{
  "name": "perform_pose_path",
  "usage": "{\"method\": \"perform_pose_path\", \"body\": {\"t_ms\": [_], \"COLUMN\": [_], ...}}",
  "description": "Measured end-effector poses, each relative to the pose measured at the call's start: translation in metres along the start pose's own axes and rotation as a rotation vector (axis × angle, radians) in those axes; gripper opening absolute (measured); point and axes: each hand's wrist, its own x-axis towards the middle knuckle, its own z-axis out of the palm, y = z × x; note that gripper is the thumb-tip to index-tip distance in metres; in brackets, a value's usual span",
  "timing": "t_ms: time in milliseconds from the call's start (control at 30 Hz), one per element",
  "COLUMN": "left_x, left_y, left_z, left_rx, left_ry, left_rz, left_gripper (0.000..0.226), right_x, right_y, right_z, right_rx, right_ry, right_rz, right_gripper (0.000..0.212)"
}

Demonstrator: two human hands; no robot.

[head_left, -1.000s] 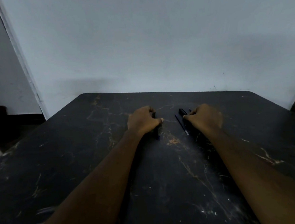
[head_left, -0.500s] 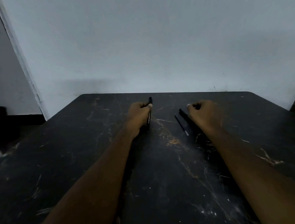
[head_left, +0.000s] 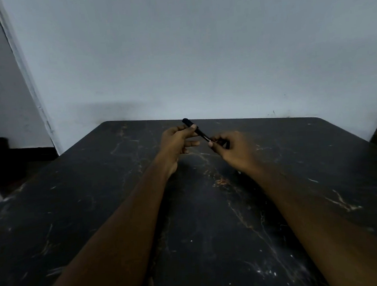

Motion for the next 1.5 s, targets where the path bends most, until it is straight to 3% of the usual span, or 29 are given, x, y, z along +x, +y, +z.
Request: {"method": "perform_pose_path", "body": {"t_ms": [200,433,833,1333,1500], "left_x": [0.000,-0.009,-0.007,-0.005,-0.005], "left_y": [-0.003,0.000,0.000,0.000,0.004], "left_z": [-0.004,0.004,0.001,-0.001,-0.004], "left_rx": [-0.001,0.112,0.128,0.128,0.074], "left_ry": [0.076,-0.024,-0.049,0.003,0.096], "left_rz": [0.006,0.075,0.142,0.135,0.113], "left_gripper": [0.016,0.031,0.032,0.030,0.008], "right_x": [-0.002,-0.002,-0.010,-0.011,-0.013], "right_y": [0.003,-0.010,-0.021,-0.018,-0.016], "right_z": [-0.008,-0.008,-0.011,-0.005,-0.005], "right_rx": [-0.122,-0.280,-0.085,-0.093,-0.199], "right_ry": [0.004,-0.009,-0.041,-0.009,0.016], "right_rz": [0.004,-0.105,-0.056,-0.064,-0.016], "right_gripper": [0.017,0.028,0.018,0.028,0.028]}}
